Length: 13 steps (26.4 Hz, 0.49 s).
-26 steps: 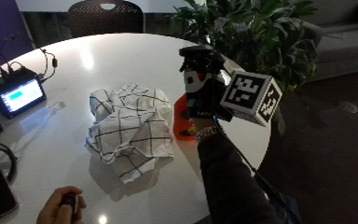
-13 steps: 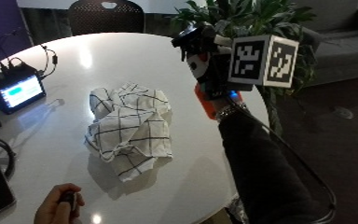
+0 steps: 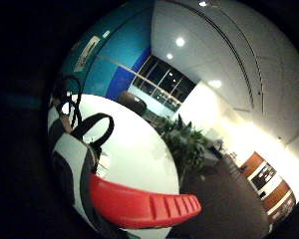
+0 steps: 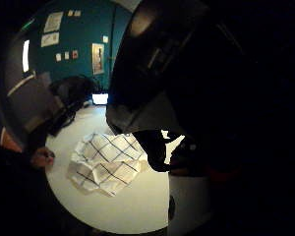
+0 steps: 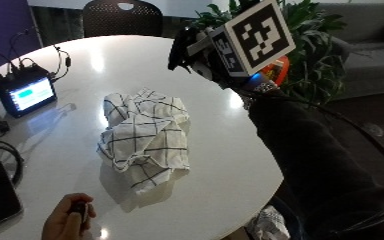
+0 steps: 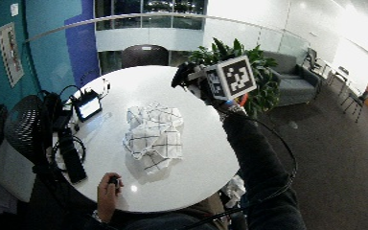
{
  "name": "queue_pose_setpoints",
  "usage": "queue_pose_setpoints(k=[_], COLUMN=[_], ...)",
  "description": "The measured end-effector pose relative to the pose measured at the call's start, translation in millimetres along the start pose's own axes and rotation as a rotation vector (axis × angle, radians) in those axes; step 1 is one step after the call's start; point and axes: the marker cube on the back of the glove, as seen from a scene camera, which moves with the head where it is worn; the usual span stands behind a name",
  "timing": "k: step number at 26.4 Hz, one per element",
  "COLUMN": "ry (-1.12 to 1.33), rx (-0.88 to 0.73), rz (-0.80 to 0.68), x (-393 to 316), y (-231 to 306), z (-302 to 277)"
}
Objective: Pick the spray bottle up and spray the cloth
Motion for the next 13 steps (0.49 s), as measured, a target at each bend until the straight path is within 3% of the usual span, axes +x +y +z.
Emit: queue_pose_setpoints(k=[9,13], ry=[0.121,0.141], rx=[0.037,-0.049], rz=[-0.346,-0.491], x=[-58,-87], y=[-1,25], z=[13,25])
